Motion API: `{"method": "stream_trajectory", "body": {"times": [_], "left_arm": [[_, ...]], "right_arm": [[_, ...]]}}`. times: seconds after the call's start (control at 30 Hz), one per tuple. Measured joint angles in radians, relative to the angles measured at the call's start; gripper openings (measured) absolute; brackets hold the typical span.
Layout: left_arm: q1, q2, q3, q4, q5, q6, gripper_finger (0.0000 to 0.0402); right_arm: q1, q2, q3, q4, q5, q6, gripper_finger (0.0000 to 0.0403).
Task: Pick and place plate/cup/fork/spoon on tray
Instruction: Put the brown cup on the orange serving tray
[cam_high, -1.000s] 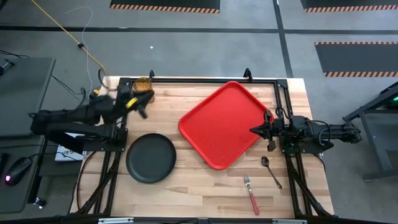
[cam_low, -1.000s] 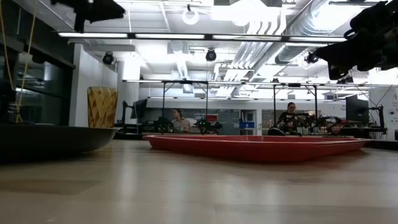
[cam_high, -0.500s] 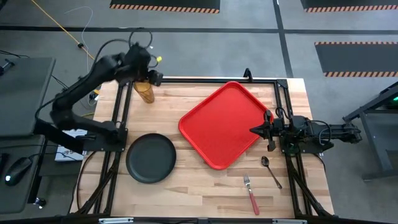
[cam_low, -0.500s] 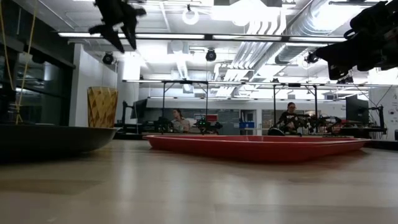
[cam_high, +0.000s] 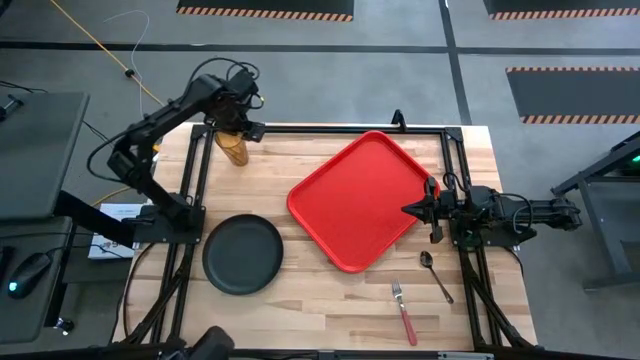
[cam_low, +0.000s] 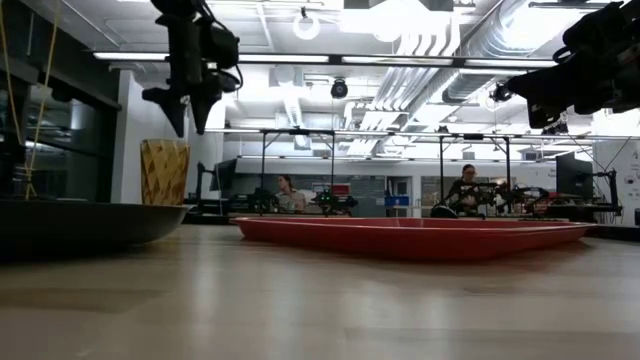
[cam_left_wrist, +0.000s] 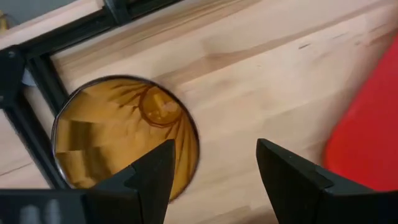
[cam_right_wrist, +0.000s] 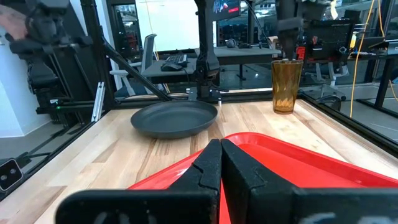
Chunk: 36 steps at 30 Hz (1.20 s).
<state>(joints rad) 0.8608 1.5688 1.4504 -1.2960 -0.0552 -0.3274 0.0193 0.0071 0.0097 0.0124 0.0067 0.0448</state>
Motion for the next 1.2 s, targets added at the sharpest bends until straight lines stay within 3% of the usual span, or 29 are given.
{"method": "stream_trajectory", "body": {"times": [0.13,0.47,0.6,0.7,0.77,0.83,1.0,1.2], "left_arm": [[0.005,0.012,-0.058,0.058,-0.059,-0.007,0.0215],[0.017,0.012,-0.215,0.176,-0.043,-0.038,0.0205],[0.01,0.012,-0.255,0.206,-0.044,-0.057,0.0155],[-0.008,0.012,-0.257,0.22,-0.04,-0.063,0.0088],[-0.028,0.012,-0.231,0.218,-0.025,-0.063,0.0034],[-0.058,0.012,-0.182,0.215,-0.005,-0.062,0.0012],[-0.195,0.012,0.039,0.17,-0.012,-0.008,0.0006],[-0.486,0.105,0.348,-0.01,-0.027,-0.012,0.0004]], "right_arm": [[0.0,0.0,0.0,0.0,0.0,0.0,0.0],[0.0,0.0,0.0,0.0,0.0,0.0,0.0],[0.0,0.0,0.0,0.0,0.0,0.0,0.0],[0.0,0.0,0.0,0.0,0.0,0.0,0.0],[0.0,0.0,0.0,0.0,0.0,0.0,0.0],[0.0,0.0,0.0,0.0,0.0,0.0,0.0],[0.0,0.0,0.0,0.0,0.0,0.0,0.0],[0.0,0.0,0.0,0.0,0.0,0.0,0.0]]}}
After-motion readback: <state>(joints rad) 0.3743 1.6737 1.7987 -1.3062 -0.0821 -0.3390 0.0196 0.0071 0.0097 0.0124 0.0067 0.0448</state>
